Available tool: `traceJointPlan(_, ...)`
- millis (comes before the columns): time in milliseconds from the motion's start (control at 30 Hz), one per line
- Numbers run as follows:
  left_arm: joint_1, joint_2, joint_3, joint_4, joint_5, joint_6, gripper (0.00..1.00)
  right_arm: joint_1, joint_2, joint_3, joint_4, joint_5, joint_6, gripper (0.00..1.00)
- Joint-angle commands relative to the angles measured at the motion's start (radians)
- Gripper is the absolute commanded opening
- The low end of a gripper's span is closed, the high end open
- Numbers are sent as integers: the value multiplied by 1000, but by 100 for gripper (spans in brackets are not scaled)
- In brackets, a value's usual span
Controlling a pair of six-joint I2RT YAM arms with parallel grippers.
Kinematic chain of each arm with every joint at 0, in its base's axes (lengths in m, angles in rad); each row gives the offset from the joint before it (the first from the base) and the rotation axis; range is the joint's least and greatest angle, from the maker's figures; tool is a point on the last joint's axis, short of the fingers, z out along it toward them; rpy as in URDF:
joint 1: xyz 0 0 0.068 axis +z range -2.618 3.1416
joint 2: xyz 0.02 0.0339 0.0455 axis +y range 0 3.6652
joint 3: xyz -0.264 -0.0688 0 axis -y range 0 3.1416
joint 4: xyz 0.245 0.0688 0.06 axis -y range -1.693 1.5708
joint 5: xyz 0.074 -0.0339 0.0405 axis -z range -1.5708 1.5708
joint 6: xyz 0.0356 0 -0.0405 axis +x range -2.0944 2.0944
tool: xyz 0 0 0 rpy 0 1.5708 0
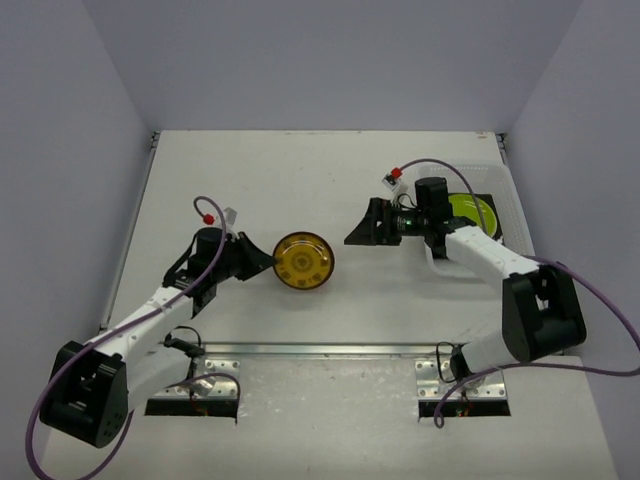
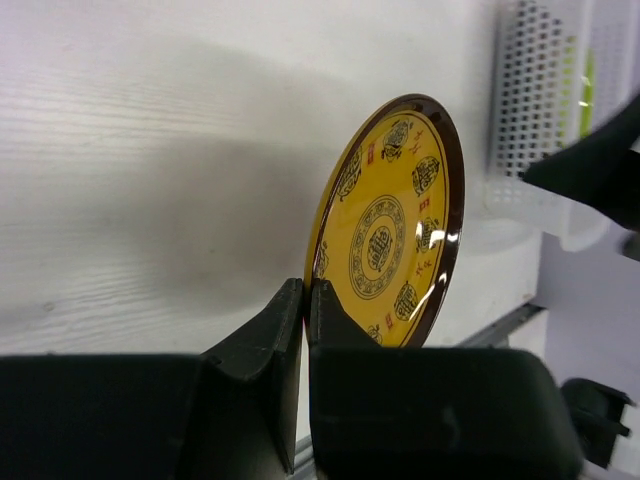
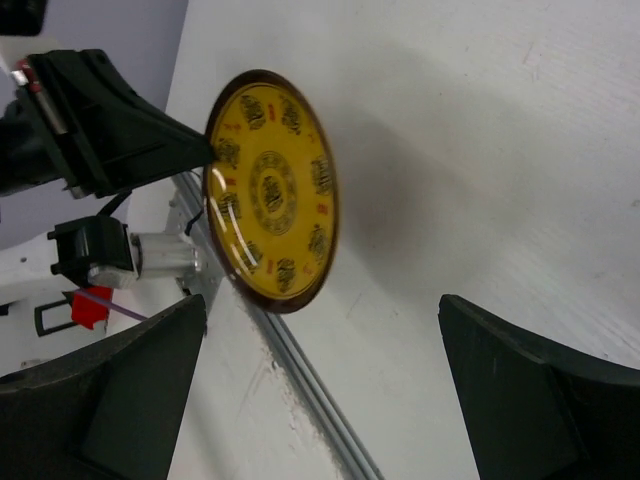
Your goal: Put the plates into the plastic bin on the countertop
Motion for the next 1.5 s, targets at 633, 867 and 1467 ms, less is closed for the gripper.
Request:
traceJointPlan(633, 0, 18, 188, -59, 13, 42, 97, 29, 13, 1, 163, -15, 116, 0)
traceJointPlan(867, 1, -188, 392, -430, -256, 158, 100, -447, -237, -138, 72, 157, 246, 0)
traceJointPlan(1467, 2, -287, 396, -510, -192, 415, 100, -896, -31, -51, 32, 342, 397, 75)
